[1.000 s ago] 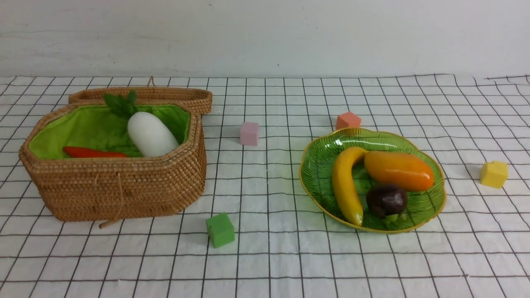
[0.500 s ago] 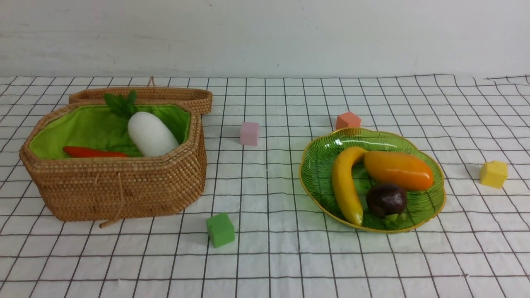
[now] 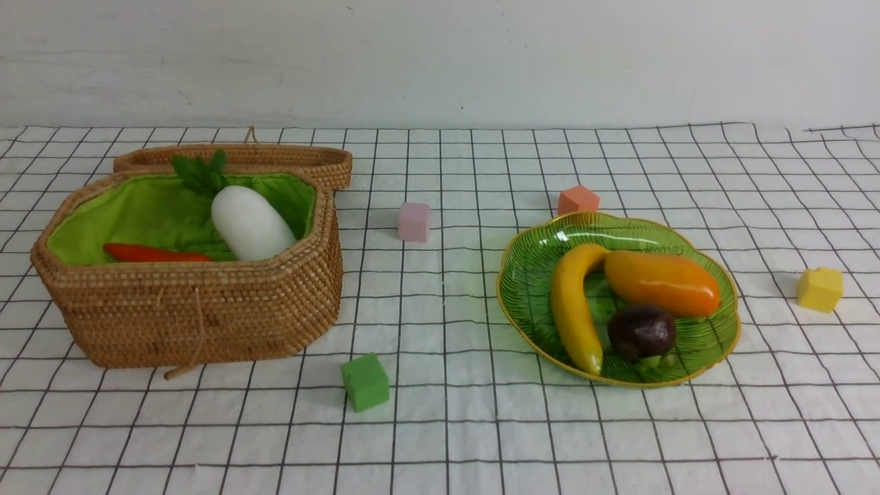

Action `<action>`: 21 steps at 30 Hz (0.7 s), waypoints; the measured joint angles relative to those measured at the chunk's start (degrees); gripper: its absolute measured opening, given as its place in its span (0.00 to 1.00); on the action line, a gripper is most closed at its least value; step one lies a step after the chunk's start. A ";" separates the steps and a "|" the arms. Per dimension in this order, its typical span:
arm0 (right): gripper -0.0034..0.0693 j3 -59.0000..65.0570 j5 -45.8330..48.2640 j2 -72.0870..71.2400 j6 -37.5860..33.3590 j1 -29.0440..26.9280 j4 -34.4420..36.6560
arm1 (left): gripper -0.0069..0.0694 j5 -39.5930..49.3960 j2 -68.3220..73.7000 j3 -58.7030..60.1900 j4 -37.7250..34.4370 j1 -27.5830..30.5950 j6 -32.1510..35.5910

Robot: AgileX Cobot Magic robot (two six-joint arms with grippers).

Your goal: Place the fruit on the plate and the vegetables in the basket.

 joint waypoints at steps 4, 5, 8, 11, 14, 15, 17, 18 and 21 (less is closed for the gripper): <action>0.38 0.00 0.00 0.00 0.00 0.00 0.00 | 0.07 -4.38 -5.46 6.49 -3.67 5.92 7.17; 0.38 0.00 0.00 0.00 0.00 0.00 0.00 | 0.08 -4.52 -6.91 8.52 -4.18 7.23 7.79; 0.38 0.00 0.00 0.00 0.00 0.00 0.00 | 0.08 -4.13 -9.75 13.38 -4.89 9.87 7.85; 0.38 0.00 0.00 0.00 0.00 0.00 0.00 | 0.08 -1.12 -11.88 20.66 -5.57 14.15 6.27; 0.38 0.00 0.00 0.00 0.00 0.00 0.00 | 0.09 3.35 -11.88 24.25 -5.76 16.17 5.16; 0.38 0.00 0.00 0.00 0.00 0.00 0.00 | 0.09 7.04 -11.88 24.53 -5.83 17.03 4.91; 0.38 0.00 0.00 0.00 0.00 0.00 0.00 | 0.09 11.56 -11.88 24.83 -5.90 18.12 4.75; 0.38 0.00 0.00 0.00 0.00 0.00 0.00 | 0.09 12.04 -11.88 24.83 -6.00 18.54 4.68; 0.38 0.00 0.00 0.00 0.00 0.00 0.00 | 0.09 12.21 -11.88 24.78 -6.00 18.88 4.58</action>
